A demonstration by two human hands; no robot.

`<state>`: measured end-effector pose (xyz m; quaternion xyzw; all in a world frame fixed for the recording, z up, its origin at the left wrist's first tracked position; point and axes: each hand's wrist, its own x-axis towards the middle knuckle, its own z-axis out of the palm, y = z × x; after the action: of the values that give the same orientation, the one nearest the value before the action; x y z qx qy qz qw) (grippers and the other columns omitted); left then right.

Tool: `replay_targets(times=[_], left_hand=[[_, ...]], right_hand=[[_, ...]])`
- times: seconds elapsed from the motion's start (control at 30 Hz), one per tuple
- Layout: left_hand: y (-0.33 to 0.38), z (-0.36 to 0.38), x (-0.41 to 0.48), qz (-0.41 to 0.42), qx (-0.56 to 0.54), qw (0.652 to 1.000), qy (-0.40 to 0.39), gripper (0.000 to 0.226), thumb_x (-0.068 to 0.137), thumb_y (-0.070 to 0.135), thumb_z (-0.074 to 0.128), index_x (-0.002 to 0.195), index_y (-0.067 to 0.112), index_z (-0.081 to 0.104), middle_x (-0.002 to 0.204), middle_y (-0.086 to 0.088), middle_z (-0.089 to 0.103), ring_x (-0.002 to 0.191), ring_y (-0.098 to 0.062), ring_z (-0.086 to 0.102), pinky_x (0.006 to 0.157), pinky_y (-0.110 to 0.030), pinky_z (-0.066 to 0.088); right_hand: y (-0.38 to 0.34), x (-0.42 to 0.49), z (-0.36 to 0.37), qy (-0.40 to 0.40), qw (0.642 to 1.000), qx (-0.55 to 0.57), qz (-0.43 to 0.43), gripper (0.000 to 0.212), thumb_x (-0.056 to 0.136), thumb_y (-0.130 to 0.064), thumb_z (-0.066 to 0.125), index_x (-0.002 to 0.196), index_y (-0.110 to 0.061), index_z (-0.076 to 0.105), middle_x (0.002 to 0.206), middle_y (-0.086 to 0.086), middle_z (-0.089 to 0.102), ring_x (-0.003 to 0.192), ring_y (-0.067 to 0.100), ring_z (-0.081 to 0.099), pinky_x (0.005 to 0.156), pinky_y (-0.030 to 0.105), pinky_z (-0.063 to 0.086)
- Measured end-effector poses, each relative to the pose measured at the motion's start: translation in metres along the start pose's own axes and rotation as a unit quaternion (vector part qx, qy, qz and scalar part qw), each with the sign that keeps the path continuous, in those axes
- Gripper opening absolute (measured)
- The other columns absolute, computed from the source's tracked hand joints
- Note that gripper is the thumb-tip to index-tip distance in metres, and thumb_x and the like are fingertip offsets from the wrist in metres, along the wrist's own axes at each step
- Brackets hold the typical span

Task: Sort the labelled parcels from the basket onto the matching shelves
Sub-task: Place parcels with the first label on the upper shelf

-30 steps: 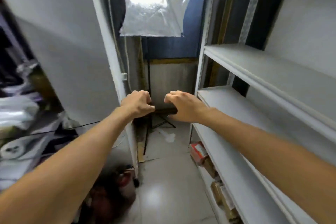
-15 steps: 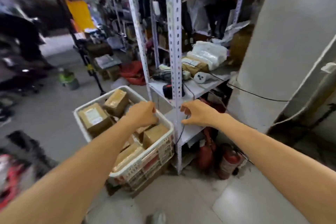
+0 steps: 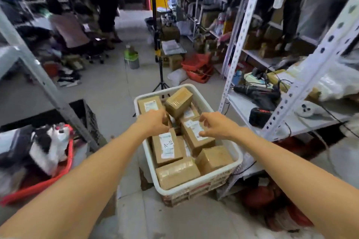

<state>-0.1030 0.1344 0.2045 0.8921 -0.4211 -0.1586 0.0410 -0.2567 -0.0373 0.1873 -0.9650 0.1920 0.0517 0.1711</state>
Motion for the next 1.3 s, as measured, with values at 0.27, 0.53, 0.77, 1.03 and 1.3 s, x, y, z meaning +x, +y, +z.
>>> replay_targets(times=[0.27, 0.53, 0.77, 1.03, 1.3], left_hand=[[-0.023, -0.006, 0.082, -0.017, -0.027, 0.999, -0.021, 0.018, 0.086, 0.033, 0.058, 0.095, 0.017, 0.058, 0.101, -0.005, 0.062, 0.094, -0.023, 0.058, 0.072, -0.032, 0.046], [-0.019, -0.012, 0.147, -0.038, -0.067, 0.997, -0.013, 0.028, 0.085, 0.029, 0.061, 0.107, 0.013, 0.063, 0.108, -0.006, 0.065, 0.096, -0.022, 0.059, 0.072, -0.030, 0.045], [-0.028, -0.006, 0.198, -0.088, -0.075, 0.993, -0.014, 0.030, 0.087, 0.030, 0.063, 0.111, 0.013, 0.060, 0.112, -0.005, 0.064, 0.098, -0.021, 0.059, 0.071, -0.029, 0.042], [-0.050, 0.018, 0.255, -0.090, -0.097, 0.990, -0.056, 0.032, 0.087, 0.030, 0.063, 0.114, 0.014, 0.058, 0.111, -0.005, 0.062, 0.092, -0.017, 0.053, 0.069, -0.027, 0.036], [-0.103, 0.044, 0.330, -0.093, -0.136, 0.985, -0.043, 0.025, 0.085, 0.031, 0.062, 0.103, 0.015, 0.067, 0.094, -0.002, 0.066, 0.088, -0.018, 0.062, 0.078, -0.032, 0.051]], right_hand=[[0.030, 0.074, -0.003, -0.018, 0.998, 0.028, 0.052, 0.046, 0.080, -0.037, 0.072, 0.116, -0.016, 0.054, 0.106, 0.002, 0.063, 0.090, 0.017, 0.061, 0.079, 0.038, 0.056], [0.058, 0.155, -0.011, -0.057, 0.997, 0.036, 0.026, 0.037, 0.082, -0.030, 0.072, 0.105, -0.015, 0.048, 0.101, 0.002, 0.060, 0.087, 0.021, 0.058, 0.070, 0.034, 0.049], [0.084, 0.230, 0.006, -0.072, 0.990, 0.115, 0.028, 0.042, 0.081, -0.024, 0.071, 0.115, -0.011, 0.052, 0.096, -0.002, 0.054, 0.088, 0.016, 0.054, 0.063, 0.022, 0.041], [0.093, 0.295, 0.064, -0.120, 0.973, 0.183, 0.077, 0.062, 0.081, -0.020, 0.071, 0.134, -0.010, 0.042, 0.121, 0.008, 0.061, 0.094, 0.016, 0.057, 0.076, 0.024, 0.043], [0.070, 0.385, 0.125, 0.087, 0.891, 0.290, 0.338, 0.094, 0.079, -0.033, 0.072, 0.149, -0.008, 0.015, 0.146, 0.018, 0.033, 0.130, 0.037, 0.038, 0.101, 0.044, 0.038]])
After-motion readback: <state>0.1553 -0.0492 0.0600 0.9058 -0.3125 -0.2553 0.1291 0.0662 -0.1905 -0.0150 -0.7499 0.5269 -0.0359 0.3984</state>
